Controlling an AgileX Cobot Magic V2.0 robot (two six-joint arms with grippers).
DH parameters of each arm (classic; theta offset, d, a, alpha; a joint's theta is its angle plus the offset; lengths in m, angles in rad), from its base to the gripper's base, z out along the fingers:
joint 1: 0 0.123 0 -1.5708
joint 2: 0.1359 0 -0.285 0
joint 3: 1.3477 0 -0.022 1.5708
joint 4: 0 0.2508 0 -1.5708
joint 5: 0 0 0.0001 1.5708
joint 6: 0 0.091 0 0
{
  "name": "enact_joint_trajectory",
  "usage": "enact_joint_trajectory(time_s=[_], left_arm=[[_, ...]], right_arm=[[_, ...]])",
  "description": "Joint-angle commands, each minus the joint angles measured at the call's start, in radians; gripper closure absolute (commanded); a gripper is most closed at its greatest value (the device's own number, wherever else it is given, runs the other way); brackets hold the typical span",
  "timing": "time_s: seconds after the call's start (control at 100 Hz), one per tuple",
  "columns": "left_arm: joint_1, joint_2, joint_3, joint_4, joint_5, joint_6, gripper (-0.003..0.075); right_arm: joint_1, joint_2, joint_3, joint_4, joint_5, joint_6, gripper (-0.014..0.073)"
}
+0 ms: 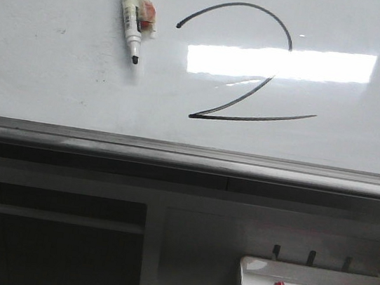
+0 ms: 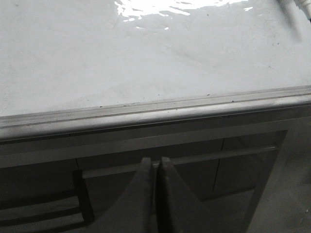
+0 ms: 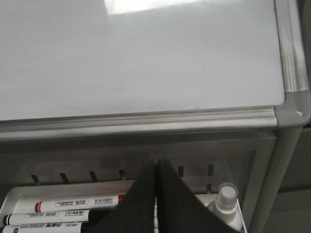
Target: Write number 2 on whiteboard
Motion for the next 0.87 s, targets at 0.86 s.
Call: enact_joint_trajectory(time_s=[0.86], left_arm=[[0.002,-0.027,0.013,-0.013,-0.066,-0.013,0.0741]], right_arm=[[-0.005,-0.019,0.024,-0.006,-0.024,0.003,0.0664]])
